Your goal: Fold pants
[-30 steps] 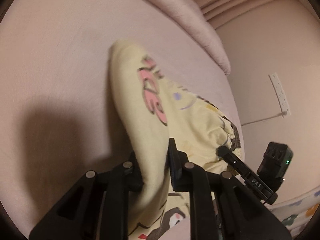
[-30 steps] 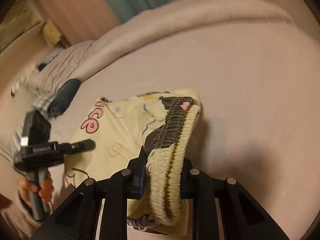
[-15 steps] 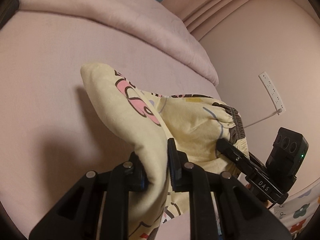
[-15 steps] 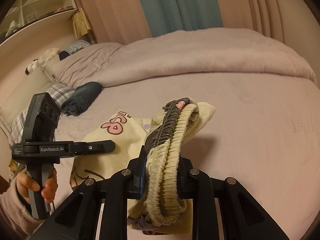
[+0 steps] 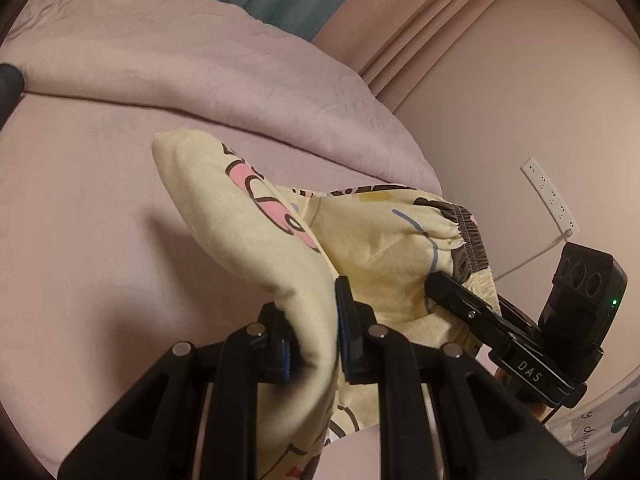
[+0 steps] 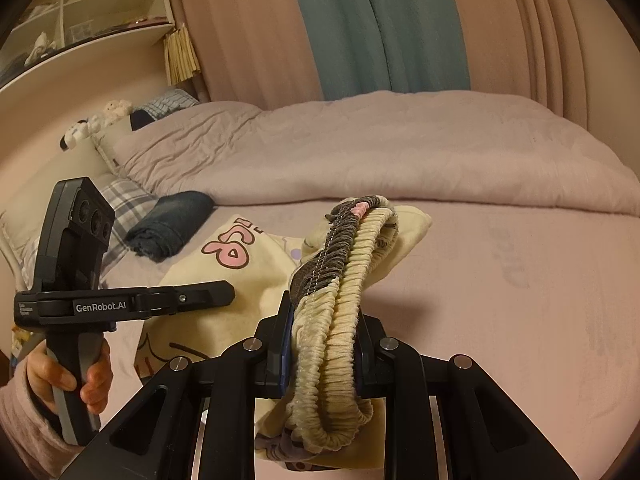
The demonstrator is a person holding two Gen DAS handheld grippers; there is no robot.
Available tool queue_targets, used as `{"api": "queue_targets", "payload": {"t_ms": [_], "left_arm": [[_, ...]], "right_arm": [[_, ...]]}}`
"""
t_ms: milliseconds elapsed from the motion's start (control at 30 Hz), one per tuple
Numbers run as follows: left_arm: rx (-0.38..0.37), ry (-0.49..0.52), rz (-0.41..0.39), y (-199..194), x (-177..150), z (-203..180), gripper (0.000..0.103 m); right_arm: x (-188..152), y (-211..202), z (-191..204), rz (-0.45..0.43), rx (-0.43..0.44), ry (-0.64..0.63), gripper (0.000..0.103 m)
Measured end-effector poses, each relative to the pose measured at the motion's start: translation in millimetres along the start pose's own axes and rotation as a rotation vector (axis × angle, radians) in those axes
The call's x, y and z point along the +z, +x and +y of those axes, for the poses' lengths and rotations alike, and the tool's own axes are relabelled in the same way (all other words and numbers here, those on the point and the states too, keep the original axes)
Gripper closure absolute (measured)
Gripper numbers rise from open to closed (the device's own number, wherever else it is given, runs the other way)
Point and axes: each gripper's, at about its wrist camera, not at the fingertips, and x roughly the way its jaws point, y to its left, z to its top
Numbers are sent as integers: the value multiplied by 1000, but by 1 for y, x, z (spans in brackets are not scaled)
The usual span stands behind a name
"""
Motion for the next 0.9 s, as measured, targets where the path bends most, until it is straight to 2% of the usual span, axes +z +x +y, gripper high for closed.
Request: {"api": "queue_targets", "payload": {"t_ms": [200, 333, 433, 533, 567, 600, 633, 667, 700, 733, 767, 800, 900], "left_arm": [[12, 15, -9, 26, 21, 12, 87], [44, 28, 2, 53, 25, 32, 86], [78, -11, 52, 79, 17, 63, 86], [156, -59, 113, 102, 6, 97, 81], [189, -79, 123, 106, 2, 109, 80], [190, -93, 127, 107, 2, 115, 74], [170, -112, 122, 103, 1, 122, 72], [179, -107, 118, 99, 2, 122, 70], [208, -83, 114, 94, 3, 119, 63], [268, -31, 99, 85, 7, 111, 61], [291, -3, 76, 78, 7, 106, 63], [307, 37, 33, 64, 10, 97, 63], [260, 87, -20, 45, 14, 77, 62]], "right_arm": [[15, 24, -5, -5, -25, -16, 79], [15, 54, -17, 31, -39, -2, 79], [3, 87, -32, 100, -47, 27, 78], [-16, 124, -55, 196, -65, 96, 78], [-23, 134, -64, 227, -101, 122, 76], [-30, 142, -73, 262, -129, 150, 73], [-38, 148, -84, 305, -151, 190, 65], [-42, 149, -92, 324, -148, 220, 61], [-45, 143, -97, 310, -119, 249, 61], [-45, 135, -101, 298, -113, 262, 58], [-43, 126, -102, 290, -133, 261, 49], [-40, 115, -103, 272, -168, 249, 48], [-29, 86, -98, 184, -262, 188, 48]]}}
